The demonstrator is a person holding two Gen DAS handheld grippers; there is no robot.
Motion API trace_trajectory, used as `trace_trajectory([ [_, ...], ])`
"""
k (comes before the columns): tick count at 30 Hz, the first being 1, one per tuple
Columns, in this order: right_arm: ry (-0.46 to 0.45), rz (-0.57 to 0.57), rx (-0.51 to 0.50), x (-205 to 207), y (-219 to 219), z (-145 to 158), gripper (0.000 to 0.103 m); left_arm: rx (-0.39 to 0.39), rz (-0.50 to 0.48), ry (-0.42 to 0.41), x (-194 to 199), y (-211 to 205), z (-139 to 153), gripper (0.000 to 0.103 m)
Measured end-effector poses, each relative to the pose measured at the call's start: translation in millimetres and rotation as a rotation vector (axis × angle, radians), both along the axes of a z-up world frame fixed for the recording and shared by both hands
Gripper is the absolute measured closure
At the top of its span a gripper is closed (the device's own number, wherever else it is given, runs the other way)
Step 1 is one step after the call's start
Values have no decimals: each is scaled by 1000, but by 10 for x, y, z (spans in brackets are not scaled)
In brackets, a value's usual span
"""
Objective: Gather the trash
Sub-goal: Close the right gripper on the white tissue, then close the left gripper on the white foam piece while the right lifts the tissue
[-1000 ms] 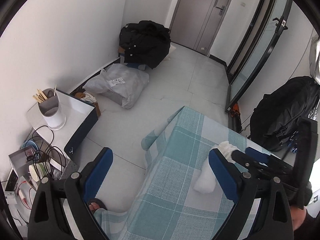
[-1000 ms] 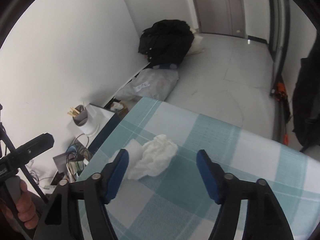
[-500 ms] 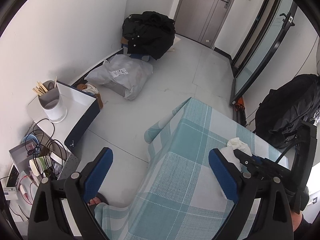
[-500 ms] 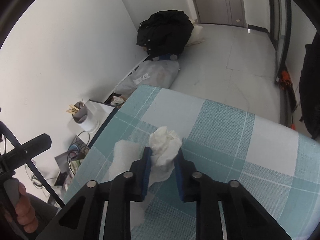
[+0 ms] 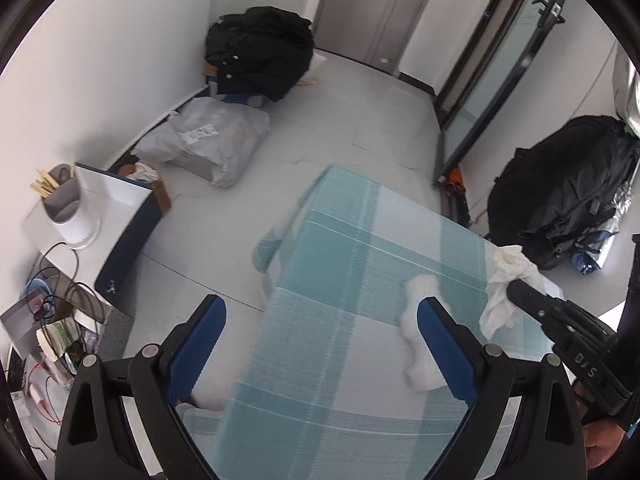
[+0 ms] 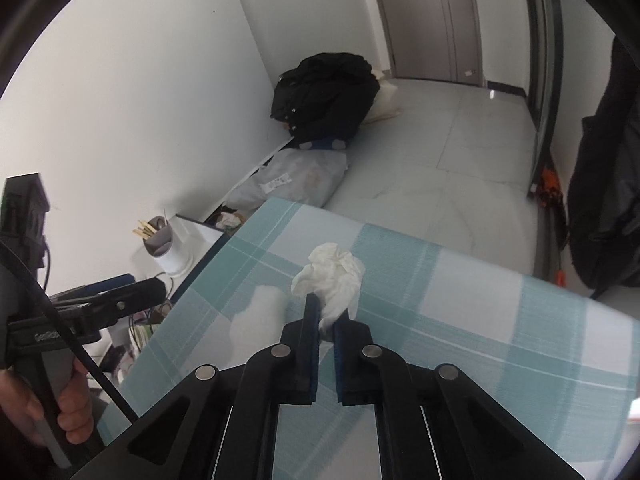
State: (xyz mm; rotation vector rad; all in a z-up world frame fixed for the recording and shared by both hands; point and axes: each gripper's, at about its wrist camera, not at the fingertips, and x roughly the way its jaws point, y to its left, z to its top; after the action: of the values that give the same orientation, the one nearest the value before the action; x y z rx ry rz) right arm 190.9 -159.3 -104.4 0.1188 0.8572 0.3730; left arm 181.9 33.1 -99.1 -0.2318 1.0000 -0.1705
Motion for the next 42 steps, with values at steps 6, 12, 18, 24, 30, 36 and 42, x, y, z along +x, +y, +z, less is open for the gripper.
trace_trajectory([
  [6,-23,-32,-8,-343,-333,99,98,14,-71,62,86,-281,-92,8],
  [12,-10,-61,12,-744,-627,100,98,58,-137,79,168,-530,-173,8],
  [18,-2,-114,46,-1109,-920,78,98,105,-153,119,195,-671,-274,8],
  [24,-10,-168,59,-1368,-1191,81,98,180,-178,90,134,-800,-272,12],
  [30,-34,-218,75,-1565,-1397,130,98,271,-212,76,44,-942,-237,60],
  [36,-54,-216,78,-1667,-1411,188,98,295,-251,79,-64,-1003,-192,69],
  [42,-52,-196,72,-1711,-1364,203,98,281,-257,67,-191,-973,-86,69],
])
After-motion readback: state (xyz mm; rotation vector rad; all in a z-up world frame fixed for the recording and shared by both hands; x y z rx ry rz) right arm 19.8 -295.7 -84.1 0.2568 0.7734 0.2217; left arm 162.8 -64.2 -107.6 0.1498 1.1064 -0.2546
